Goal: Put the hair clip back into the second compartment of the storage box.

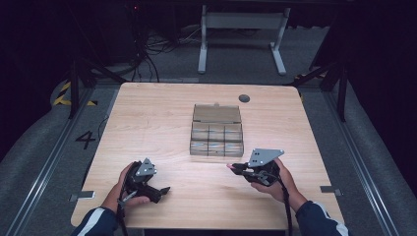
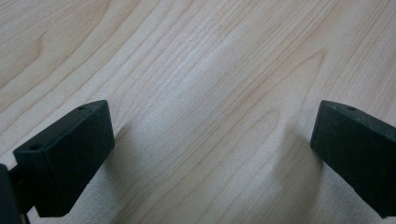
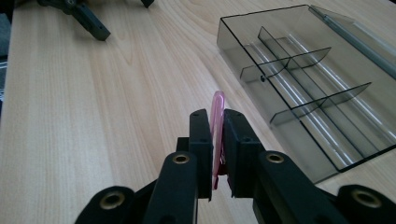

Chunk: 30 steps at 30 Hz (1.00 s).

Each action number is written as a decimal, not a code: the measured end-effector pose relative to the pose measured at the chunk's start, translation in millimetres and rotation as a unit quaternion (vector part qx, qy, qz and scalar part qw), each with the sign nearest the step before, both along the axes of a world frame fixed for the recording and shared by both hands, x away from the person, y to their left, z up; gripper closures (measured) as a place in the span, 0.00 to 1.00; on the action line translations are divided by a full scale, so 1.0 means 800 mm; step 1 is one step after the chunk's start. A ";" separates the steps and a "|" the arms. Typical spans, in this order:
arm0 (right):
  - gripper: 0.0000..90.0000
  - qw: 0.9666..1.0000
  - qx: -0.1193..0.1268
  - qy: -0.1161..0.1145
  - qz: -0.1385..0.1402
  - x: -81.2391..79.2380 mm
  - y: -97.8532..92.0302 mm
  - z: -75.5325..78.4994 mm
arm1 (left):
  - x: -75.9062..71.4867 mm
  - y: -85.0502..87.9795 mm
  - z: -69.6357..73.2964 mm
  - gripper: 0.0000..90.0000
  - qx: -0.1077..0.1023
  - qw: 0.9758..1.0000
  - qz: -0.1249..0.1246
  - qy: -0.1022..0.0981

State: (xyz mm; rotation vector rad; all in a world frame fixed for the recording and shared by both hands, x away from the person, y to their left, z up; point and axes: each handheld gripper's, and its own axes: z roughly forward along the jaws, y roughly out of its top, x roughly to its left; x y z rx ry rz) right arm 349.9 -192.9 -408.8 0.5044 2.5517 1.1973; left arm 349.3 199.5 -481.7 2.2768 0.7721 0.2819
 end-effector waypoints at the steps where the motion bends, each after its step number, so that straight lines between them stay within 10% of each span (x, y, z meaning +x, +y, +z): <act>1: 0.92 1.000 0.000 0.001 -0.001 0.002 0.000 0.002 | 0.000 0.000 0.000 0.00 0.000 1.000 0.000 0.000; 30: 0.92 1.000 0.000 -0.012 -0.026 0.064 0.018 0.039 | 0.000 0.000 0.000 0.00 0.000 1.000 0.000 0.000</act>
